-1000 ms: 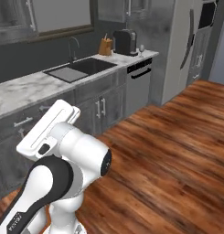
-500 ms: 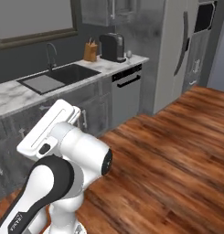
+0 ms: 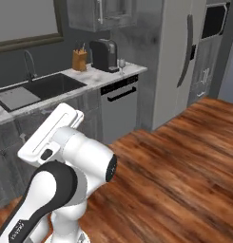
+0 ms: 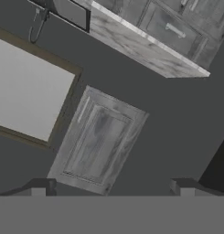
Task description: Retrieve the wine glasses from the counter and place one next to each plate.
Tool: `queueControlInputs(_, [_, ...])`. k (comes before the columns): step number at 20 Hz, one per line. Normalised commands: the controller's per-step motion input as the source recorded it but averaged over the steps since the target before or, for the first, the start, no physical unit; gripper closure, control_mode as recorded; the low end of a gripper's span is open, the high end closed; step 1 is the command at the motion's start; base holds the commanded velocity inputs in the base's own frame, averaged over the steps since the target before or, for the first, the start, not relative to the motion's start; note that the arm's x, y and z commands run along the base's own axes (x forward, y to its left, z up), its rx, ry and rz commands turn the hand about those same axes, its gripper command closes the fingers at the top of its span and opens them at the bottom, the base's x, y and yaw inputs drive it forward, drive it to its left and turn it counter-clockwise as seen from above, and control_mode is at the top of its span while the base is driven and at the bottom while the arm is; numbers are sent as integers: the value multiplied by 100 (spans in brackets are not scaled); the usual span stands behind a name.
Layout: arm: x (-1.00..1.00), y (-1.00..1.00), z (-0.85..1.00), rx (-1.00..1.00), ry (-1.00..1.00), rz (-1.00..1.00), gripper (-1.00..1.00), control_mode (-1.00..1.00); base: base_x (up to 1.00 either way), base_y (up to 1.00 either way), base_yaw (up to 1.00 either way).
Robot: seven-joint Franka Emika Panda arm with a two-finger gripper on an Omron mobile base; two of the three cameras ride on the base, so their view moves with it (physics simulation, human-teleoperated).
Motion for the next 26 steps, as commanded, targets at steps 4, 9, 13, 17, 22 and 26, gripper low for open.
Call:
queueControlInputs(4, [0, 0, 0, 0, 0, 0, -100, 100, 100, -28, 13])
queueControlInputs(9, [0, 0, 0, 0, 0, 0, -100, 100, 100, 0, 9])
queueControlInputs(13, [0, 0, 0, 0, 0, 0, -100, 100, 100, 4, 7])
queueControlInputs(17, [0, 0, 0, 0, 0, 0, -100, 100, 100, 5, 9])
queueControlInputs(22, [0, 0, 0, 0, 0, 0, -100, 100, 100, 0, 13])
queueControlInputs(26, [0, 0, 0, 0, 0, 0, -100, 100, 100, -29, 18])
